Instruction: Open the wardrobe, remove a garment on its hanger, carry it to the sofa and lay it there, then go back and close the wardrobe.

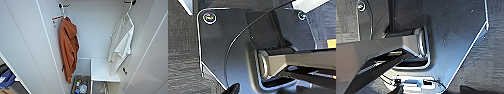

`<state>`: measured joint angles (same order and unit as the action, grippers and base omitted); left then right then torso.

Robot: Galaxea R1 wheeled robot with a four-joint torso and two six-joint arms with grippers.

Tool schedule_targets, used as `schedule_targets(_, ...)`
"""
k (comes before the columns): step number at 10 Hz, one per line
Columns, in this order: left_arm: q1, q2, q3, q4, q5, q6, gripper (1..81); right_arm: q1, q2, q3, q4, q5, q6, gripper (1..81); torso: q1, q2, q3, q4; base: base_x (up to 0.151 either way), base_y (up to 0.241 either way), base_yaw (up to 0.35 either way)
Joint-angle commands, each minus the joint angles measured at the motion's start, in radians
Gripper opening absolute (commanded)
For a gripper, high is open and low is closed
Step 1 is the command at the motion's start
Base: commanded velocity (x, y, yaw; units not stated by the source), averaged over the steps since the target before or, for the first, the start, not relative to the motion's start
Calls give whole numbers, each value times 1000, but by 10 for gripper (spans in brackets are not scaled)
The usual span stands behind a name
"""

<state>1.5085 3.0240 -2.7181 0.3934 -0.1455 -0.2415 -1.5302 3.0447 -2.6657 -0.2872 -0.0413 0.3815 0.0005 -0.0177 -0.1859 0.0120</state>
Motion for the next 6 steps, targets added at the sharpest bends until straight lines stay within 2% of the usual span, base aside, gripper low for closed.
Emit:
schedule_targets(1, -24, -5, 0, 9, 52, -1, 811, 24, 18, 11, -18, -58, -4, 811, 0, 0, 0, 0, 0, 0, 0)
schedule_targets(4, -23, -19, -2, -2, 52, -7, 811, 41, 13, 11, -16, -28, -6, 811, 0, 0, 0, 0, 0, 0, 0)
schedule_targets(6, -24, -22, -2, -2, 52, -4, 811, 69, 18, 14, -29, -74, -9, 811, 0, 0, 0, 0, 0, 0, 0)
